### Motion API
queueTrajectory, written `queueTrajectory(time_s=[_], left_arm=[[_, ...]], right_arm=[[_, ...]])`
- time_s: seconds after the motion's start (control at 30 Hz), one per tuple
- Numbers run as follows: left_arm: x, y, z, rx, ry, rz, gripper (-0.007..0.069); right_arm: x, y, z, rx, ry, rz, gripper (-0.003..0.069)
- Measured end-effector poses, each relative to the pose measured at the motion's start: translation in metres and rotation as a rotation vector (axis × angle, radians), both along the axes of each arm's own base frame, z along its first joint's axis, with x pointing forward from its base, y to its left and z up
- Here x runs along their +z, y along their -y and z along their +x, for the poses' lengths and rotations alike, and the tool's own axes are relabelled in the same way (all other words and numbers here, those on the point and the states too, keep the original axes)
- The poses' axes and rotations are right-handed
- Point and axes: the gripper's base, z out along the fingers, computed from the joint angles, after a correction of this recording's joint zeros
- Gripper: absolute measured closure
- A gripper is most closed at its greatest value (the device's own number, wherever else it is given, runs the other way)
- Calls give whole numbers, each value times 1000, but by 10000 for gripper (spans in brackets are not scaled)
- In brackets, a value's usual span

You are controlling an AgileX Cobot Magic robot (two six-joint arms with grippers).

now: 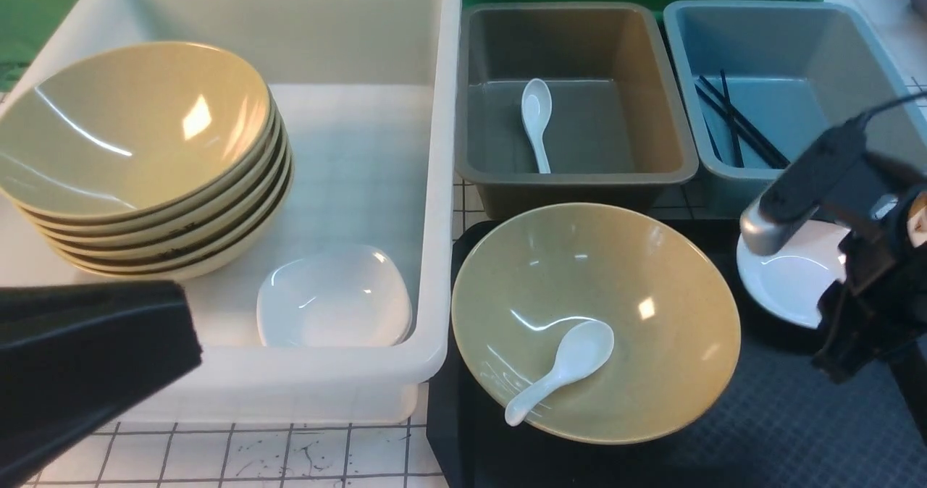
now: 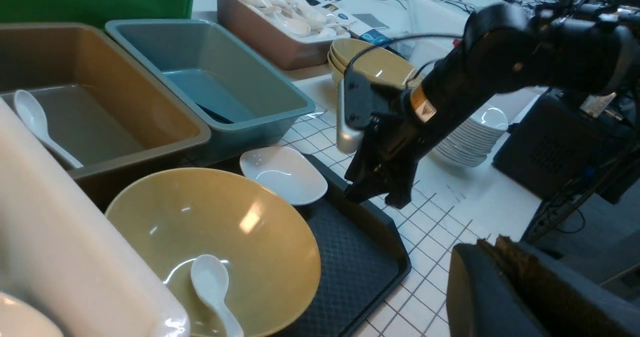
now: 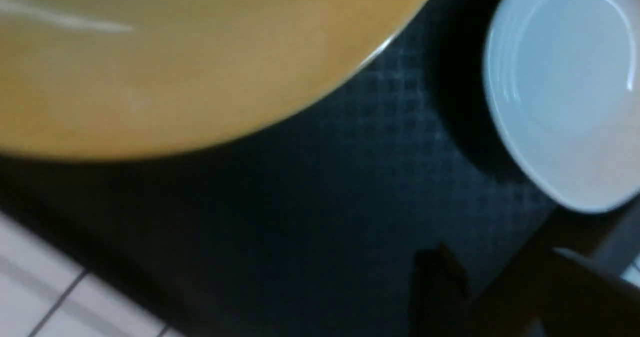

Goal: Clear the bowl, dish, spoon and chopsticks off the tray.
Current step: Use the right arm to grab the plate

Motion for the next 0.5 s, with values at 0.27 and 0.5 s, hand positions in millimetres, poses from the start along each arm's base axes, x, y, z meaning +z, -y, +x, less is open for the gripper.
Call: queueTrajectory(time_s=[0.27,0.5], left_arm=[[1,1,2,5,7,0,626],[0,1,2,0,2,5,626]], right_arm=[[-59,6,46,24,-3,-2,102],[-93,17,67,17,-11,-4,97]])
